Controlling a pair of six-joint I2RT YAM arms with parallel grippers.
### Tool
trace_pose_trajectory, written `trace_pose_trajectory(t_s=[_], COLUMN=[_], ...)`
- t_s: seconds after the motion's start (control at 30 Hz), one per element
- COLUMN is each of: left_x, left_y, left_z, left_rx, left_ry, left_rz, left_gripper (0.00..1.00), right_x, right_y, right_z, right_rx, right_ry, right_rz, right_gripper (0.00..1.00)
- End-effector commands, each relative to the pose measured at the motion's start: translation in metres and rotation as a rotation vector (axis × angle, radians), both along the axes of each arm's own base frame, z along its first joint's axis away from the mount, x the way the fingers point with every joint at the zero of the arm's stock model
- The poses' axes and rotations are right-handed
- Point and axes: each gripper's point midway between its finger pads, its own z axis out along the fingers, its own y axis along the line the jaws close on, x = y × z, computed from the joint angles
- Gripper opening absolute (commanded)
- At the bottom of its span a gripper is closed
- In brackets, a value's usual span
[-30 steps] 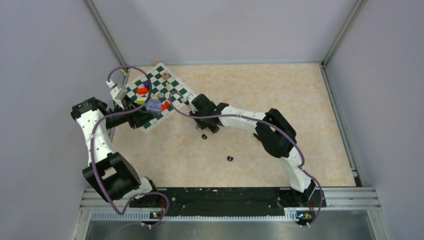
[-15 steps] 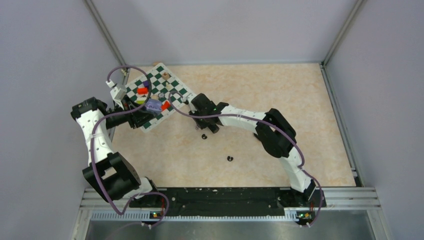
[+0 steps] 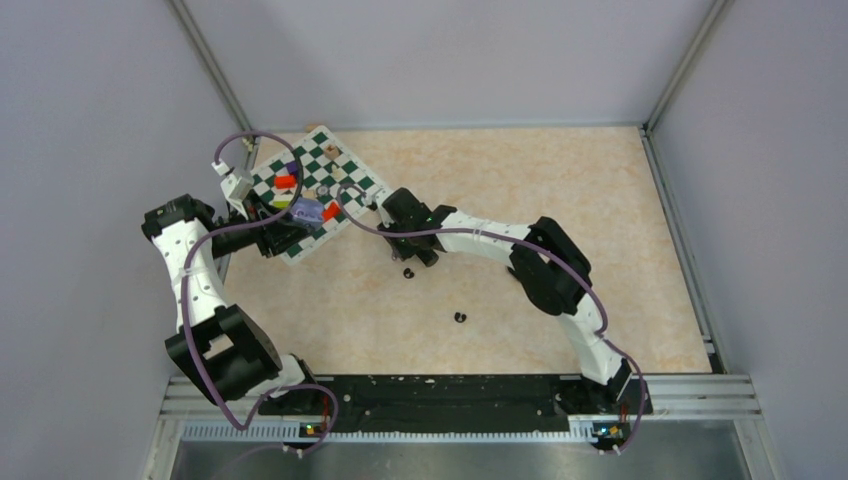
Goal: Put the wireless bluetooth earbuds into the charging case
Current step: Pick up the earbud from the center of the board.
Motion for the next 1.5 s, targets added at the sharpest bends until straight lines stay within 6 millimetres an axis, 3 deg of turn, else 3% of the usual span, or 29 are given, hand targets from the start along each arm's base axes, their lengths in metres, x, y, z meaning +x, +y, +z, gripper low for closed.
trace_pose_trajectory(t_s=[0.0,0.2,0.37,0.5,0.8,1.33,1.47], left_x=[-0.006,-0.006,-0.006,-0.006,-0.006,-0.006,-0.006], left_y=[-0.005,-0.005,-0.006,-0.005,-0.006,-0.006,-0.006], left_z=[0.011,0.011,0.011,0.012,0.011,0.012,0.011], left_rx=[-0.036,-0.035,-0.037,-0.038,-0.039,-0.038,-0.039], left_ry=[-0.035,-0.034,-0.033,-0.033,-0.032,-0.036,-0.034], left_rz=[0.006,0.005,0.005,0.006,0.006,0.006,0.006], left_gripper=[0.00,0.00,0.00,0.00,0.00,0.00,0.00], right_x=[0.001,0.002,-0.002,0.000,0.001,-0.001,0.000], right_y=[0.019,0.020,0.027,0.028,0.025,0.024,0.025], right_z=[0.013,0.012,0.023,0.030,0.017,0.004,0.007], right_rx=[0.039,0.038,0.072,0.083,0.052,0.030,0.035], right_ry=[-0.023,-0.024,-0.009,-0.018,-0.015,0.002,-0.001], right_rz=[0.018,0.020,0.049,0.049,0.040,0.055,0.056], right_gripper=[0.22,0.21,0.12,0.12,0.24,0.23,0.17])
